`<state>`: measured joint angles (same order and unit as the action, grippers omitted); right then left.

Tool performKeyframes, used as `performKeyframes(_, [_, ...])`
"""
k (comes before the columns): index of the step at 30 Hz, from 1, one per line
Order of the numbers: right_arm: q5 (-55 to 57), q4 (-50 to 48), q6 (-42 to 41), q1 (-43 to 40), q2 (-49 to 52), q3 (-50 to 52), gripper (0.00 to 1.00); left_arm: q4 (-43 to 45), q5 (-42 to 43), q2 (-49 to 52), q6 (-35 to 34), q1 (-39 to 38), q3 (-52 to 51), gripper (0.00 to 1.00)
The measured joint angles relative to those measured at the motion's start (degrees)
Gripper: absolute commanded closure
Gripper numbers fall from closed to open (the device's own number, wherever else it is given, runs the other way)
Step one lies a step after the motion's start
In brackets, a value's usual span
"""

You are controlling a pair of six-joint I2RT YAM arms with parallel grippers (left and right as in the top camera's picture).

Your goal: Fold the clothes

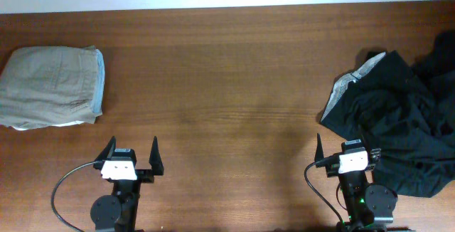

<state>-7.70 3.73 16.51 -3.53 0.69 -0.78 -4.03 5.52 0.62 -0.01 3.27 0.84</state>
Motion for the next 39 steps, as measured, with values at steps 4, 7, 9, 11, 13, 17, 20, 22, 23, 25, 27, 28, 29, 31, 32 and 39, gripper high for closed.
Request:
performKeyframes(4, [0.0, 0.0, 0.0, 0.0, 0.0, 0.0, 0.02, 0.0, 0.0, 0.0, 0.0, 0.0, 0.0, 0.01])
performKeyframes(7, [0.0, 0.0, -2.6, 0.0, 0.0, 0.0, 0.01, 0.0, 0.0, 0.0, 0.0, 0.0, 0.0, 0.01])
performKeyframes(9, [0.1, 0.0, -5.9, 0.0, 0.0, 0.0, 0.01, 0.0, 0.0, 0.0, 0.0, 0.0, 0.0, 0.01])
performKeyframes(11, [2.2, 0.3, -8.9, 0.0, 0.0, 0.0, 0.01, 0.0, 0.0, 0.0, 0.0, 0.0, 0.0, 0.01])
performKeyframes(13, [5.4, 3.0, -11.6, 0.0, 1.4, -1.1, 0.01, -0.2, 0.0, 1.1, 0.0, 0.0, 0.3, 0.01])
performKeyframes(17, [8.1, 5.0, -13.3, 0.0, 15.8, -8.9, 0.01, -0.8, 0.0, 15.4, 0.0, 0.0, 8.0, 0.01])
performKeyframes(20, [8.9, 7.9, -13.5, 0.2, 37.1, -22.1, 0.01, -4.9, 0.0, 33.8, 0.0, 0.0, 20.5, 0.01])
performKeyframes(22, [9.3, 15.7, -13.5, 0.2, 55.0, -34.0, 0.01, -11.3, 0.0, 45.1, 0.0, 0.0, 28.7, 0.01])
performKeyframes(23, [8.4, 18.3, -13.5, 0.2, 62.9, -38.6, 0.01, -13.8, 0.0, 49.4, 0.0, 0.0, 31.4, 0.01])
performKeyframes(25, [7.9, 17.5, -13.6, 0.2, 73.3, -41.8, 0.01, -14.3, 0.7, 57.6, 0.0, 0.0, 34.3, 0.01])
performKeyframes(27, [8.1, 15.3, -13.6, 0.2, 83.5, -42.0, 0.04, -14.9, 1.3, 59.6, 0.0, 0.0, 34.4, 0.01])
performKeyframes(28, [8.7, 13.0, -13.4, 0.2, 88.6, -42.0, 0.23, -14.7, 1.6, 60.8, 0.0, 0.0, 34.4, 0.01])
performKeyframes(29, [9.4, 10.4, -13.5, 0.2, 92.0, -42.2, 0.59, -14.9, 1.6, 60.9, 0.0, 0.0, 34.4, 0.01])
performKeyframes(31, [10.7, 6.9, -14.2, 0.3, 95.4, -43.0, 0.96, -14.7, 1.6, 61.0, 0.0, 0.0, 34.4, 0.01])
performKeyframes(32, [11.9, 7.3, -13.9, 0.3, 95.4, -43.2, 0.96, -14.6, 1.6, 61.0, 0.0, 0.0, 34.4, 0.01])
performKeyframes(39, [-4.4, 38.5, -10.4, 3.8, 78.2, -85.9, 0.96, -9.8, 3.1, 61.0, 0.0, 0.0, 34.4, 0.01])
